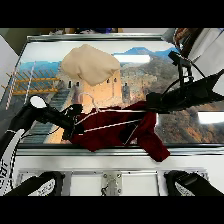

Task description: Fold the clothes and pants, and hang the long-sleeved shirts on hangers.

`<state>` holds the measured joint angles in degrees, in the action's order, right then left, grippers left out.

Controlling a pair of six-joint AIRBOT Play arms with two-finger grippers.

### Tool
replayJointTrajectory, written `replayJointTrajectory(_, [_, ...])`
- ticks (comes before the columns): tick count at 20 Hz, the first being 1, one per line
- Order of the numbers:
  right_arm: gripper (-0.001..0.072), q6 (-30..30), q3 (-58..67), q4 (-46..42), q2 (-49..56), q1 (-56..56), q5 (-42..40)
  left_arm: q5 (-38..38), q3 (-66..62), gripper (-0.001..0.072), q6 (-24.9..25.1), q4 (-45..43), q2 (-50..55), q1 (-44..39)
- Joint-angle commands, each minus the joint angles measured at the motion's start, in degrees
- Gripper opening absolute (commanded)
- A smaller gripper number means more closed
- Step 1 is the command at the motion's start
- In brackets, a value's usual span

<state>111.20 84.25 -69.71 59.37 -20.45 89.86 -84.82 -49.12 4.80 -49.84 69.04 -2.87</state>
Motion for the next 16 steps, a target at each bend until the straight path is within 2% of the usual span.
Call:
replayJointTrajectory(1, [0.003, -0.17, 0.07, 3.69, 0.04, -2.27, -2.62, 0.0, -0.02, 0.0027, -0.04, -0.02, 0.02, -0.09])
replayJointTrajectory(9, [0.0029, 0.28, 0.07, 7.04, 0.72, -10.08, -12.57, -0.02, -0.02, 0.0027, -0.07, 0.04, 0.04, -0.11])
replayJointTrajectory(16, [0.003, 0.24, 0.09, 8.52, 6.69, -18.91, -22.71, -0.09, -0.02, 0.0027, -0.09, 0.04, 0.04, -0.11])
